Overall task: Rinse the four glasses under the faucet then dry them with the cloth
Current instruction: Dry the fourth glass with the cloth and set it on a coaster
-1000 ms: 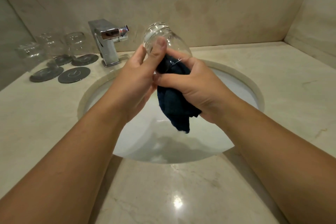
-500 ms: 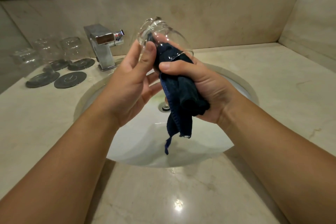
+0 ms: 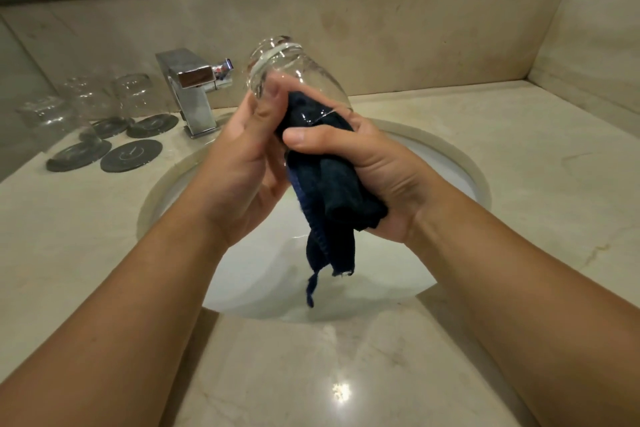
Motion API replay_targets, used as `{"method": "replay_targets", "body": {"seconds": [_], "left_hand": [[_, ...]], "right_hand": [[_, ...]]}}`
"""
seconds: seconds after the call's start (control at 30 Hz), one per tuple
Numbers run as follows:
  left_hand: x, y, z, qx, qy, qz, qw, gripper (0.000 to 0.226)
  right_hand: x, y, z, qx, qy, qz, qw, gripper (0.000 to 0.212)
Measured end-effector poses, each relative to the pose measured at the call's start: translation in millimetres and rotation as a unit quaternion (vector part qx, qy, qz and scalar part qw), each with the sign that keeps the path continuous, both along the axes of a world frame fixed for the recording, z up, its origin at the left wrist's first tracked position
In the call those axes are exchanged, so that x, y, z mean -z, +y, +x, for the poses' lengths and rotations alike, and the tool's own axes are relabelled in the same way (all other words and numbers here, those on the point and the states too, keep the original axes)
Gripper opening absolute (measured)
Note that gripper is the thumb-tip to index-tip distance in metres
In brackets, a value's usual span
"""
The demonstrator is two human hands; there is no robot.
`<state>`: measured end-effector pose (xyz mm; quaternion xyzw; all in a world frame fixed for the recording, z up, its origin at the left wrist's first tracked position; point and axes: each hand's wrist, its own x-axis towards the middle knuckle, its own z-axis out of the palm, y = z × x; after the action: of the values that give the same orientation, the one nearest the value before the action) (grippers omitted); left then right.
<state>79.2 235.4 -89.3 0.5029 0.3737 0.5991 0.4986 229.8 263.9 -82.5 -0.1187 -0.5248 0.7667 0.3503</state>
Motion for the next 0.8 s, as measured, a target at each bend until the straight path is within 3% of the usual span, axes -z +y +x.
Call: {"method": "replay_targets", "body": {"seconds": [0.13,0.2,0.37,0.47,0.53,0.67,0.8], "left_hand": [[-1.3,-0.4,-3.6,0.028,0.007,0.002,1.0,0.095],[0.4,0.6,-4.6,-0.008,0.026,-0.007,1.0,0.094],[3.5,4.6,-2.7,-0.128,0.02,-0.013,0.992,0.089],[4.6,4.0,3.3,-0.108,0.024,-0.002,0.994,0.069],[5.8,3.0,4.7,-0.099,0.022,0.001,0.995,0.063],[6.0,-0.7,4.7,-0.073,-0.002,-0.004,0.997,0.067],[2.2,-3.4,4.8,-0.037,-0.007,-0.017,0.999,0.07]], "right_hand": [[-1.7,-3.3,1.6,-0.031,0.029,-0.057,0.997,0.028],[-0.7,-1.1,1.5,-0.004,0.008,-0.044,0.999,0.037],[7.9,10.2,-3.8,0.154,-0.076,0.072,0.983,0.048],[11.4,8.3,-6.7,0.205,-0.142,0.161,0.955,0.051],[12.4,7.5,-6.5,0.202,-0.155,0.173,0.952,0.053],[12.1,9.1,-5.8,0.162,-0.122,0.109,0.973,0.059],[4.0,6.8,-0.8,0.063,-0.024,-0.001,0.998,0.06]]}}
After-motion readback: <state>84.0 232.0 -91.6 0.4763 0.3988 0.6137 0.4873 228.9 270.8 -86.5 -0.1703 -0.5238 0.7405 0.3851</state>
